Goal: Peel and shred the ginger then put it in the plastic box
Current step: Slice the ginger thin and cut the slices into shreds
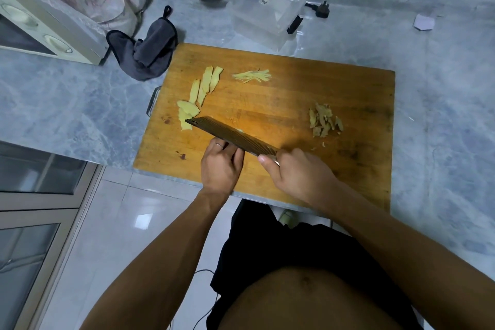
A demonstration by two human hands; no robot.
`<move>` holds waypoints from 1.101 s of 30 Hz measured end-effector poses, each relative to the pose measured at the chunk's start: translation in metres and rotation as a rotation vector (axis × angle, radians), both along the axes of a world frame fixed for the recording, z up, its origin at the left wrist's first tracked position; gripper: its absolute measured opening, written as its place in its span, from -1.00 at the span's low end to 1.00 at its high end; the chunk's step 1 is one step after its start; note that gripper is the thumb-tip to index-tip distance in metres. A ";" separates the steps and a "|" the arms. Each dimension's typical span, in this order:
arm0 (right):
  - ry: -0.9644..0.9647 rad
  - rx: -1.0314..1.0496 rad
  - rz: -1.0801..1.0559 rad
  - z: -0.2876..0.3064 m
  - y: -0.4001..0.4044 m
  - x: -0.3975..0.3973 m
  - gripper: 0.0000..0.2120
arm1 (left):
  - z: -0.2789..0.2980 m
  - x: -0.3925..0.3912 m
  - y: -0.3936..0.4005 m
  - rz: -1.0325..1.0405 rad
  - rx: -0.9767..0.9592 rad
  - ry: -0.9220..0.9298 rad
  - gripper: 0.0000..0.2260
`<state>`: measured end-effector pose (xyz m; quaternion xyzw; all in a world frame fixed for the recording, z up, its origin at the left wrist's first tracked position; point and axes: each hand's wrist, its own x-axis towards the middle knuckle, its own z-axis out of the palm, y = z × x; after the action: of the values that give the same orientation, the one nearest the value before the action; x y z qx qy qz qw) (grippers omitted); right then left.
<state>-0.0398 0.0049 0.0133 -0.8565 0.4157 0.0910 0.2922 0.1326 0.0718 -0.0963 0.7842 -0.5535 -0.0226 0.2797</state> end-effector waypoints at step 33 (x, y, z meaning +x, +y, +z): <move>0.004 -0.005 0.019 0.009 0.003 -0.010 -0.47 | 0.002 -0.002 0.001 0.049 0.015 0.023 -0.77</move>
<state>-0.0501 0.0076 0.0222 -0.8610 0.4084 0.0944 0.2880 0.1301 0.0728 -0.0942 0.7992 -0.5307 -0.0287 0.2806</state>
